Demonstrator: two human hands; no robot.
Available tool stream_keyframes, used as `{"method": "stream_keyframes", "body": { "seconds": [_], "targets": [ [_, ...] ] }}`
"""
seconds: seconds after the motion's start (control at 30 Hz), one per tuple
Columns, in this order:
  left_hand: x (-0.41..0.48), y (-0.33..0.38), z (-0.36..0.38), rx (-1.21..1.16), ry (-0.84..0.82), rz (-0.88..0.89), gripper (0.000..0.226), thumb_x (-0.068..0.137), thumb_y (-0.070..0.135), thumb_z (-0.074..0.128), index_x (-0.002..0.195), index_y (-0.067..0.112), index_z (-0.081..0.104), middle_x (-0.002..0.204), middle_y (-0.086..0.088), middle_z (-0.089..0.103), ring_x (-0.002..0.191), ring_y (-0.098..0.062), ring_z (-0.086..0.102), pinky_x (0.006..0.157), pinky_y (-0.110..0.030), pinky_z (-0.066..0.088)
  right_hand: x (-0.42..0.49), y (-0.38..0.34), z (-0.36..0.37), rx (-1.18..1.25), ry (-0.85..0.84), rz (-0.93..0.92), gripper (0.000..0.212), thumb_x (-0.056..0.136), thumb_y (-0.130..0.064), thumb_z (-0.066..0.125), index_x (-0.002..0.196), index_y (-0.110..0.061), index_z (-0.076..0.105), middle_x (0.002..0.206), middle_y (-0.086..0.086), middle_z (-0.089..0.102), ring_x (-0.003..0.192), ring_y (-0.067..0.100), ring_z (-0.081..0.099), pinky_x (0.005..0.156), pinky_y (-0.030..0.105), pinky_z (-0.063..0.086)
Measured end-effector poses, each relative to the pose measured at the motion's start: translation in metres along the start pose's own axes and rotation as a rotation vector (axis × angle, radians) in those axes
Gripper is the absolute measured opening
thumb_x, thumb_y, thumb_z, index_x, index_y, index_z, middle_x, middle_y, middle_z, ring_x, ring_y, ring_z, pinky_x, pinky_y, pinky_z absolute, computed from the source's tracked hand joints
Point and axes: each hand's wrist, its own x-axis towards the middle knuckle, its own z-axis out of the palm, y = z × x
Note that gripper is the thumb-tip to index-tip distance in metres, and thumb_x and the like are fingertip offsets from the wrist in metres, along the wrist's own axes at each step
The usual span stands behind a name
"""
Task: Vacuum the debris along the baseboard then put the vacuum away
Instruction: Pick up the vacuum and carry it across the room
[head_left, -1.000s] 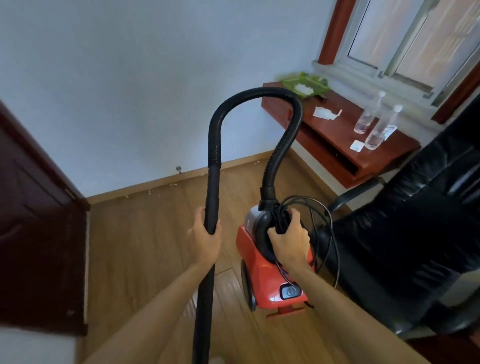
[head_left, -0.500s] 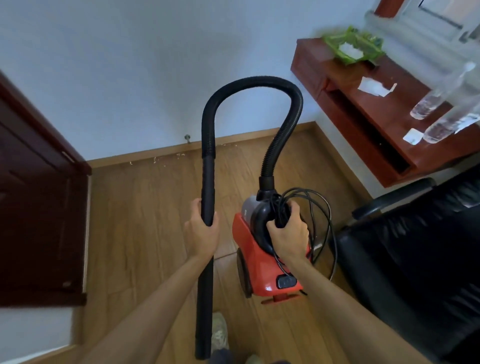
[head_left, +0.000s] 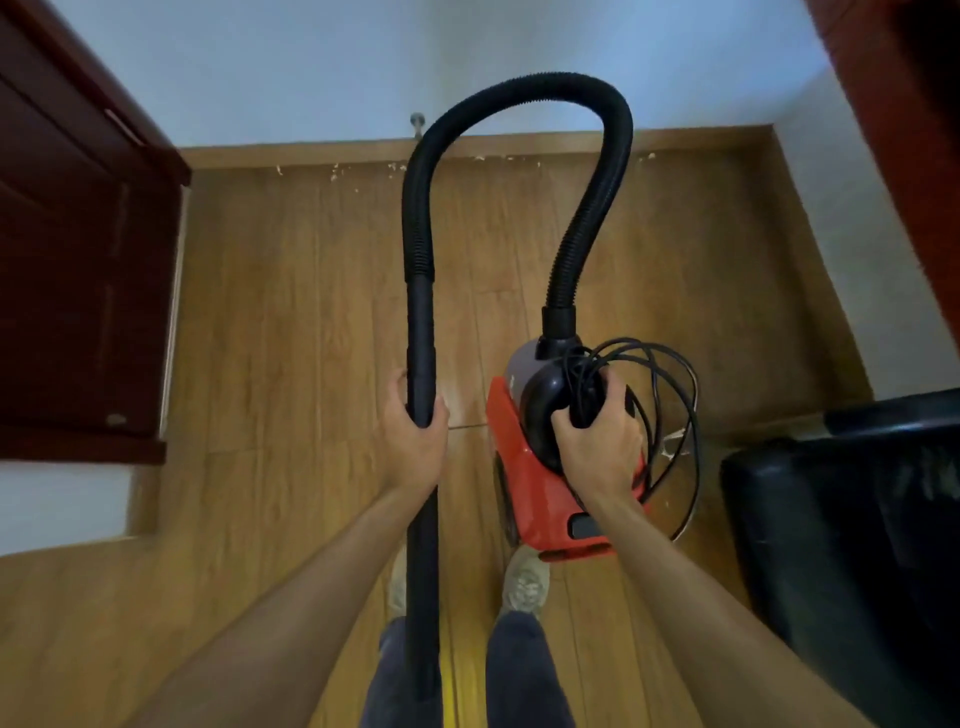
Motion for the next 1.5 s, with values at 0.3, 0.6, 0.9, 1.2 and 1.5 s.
{"method": "stream_keyframes", "body": {
  "seconds": [0.3,0.6,0.9,1.2,1.5],
  "targets": [
    [-0.003,-0.13,0.082,0.059,0.035,-0.105,0.043,0.089,0.029,0.067,0.122,0.045,0.044,0.101,0.005,0.064,0.092,-0.005,0.063,0.089,-0.039,0.056,0.039,0.105,0.109,0.013,-0.044,0.02,0.063,0.082,-0.021,0.067,0.139,-0.018,0.041,0.1,0.003,0.069,0.09,0.023,0.065,0.076,0.037,0.053],
    [0.01,-0.256,0.143,0.142,-0.036,-0.103,0.047,0.091,0.026,0.062,0.133,0.018,0.043,0.112,0.002,0.057,0.097,-0.003,0.059,0.092,-0.025,0.051,0.059,0.191,0.217,-0.007,-0.054,-0.042,0.057,0.078,-0.02,0.066,0.131,-0.015,0.044,0.104,0.003,0.07,0.092,0.023,0.068,0.079,0.042,0.056],
    [0.027,-0.322,0.161,0.261,-0.116,-0.175,0.052,0.096,0.022,0.058,0.142,0.009,0.038,0.133,-0.01,0.054,0.122,-0.022,0.053,0.109,-0.037,0.04,0.08,0.227,0.267,-0.042,-0.037,-0.022,0.054,0.079,-0.016,0.067,0.129,-0.013,0.048,0.102,-0.004,0.068,0.091,0.02,0.066,0.079,0.018,0.042],
    [0.046,-0.368,0.199,0.263,-0.135,-0.225,0.051,0.095,0.02,0.06,0.14,0.01,0.038,0.122,-0.009,0.057,0.107,-0.016,0.057,0.097,-0.035,0.048,0.103,0.25,0.303,-0.053,-0.027,-0.023,0.055,0.078,-0.016,0.067,0.129,-0.011,0.047,0.081,-0.028,0.047,0.083,-0.002,0.049,0.075,0.021,0.043],
    [0.065,-0.417,0.229,0.295,-0.17,-0.343,0.056,0.099,0.021,0.055,0.147,0.008,0.03,0.117,-0.009,0.059,0.098,-0.01,0.054,0.082,-0.011,0.033,0.097,0.278,0.325,-0.043,-0.047,-0.019,0.059,0.081,-0.021,0.065,0.134,-0.015,0.04,0.113,0.001,0.064,0.101,0.021,0.064,0.086,0.048,0.054]
  ]
}}
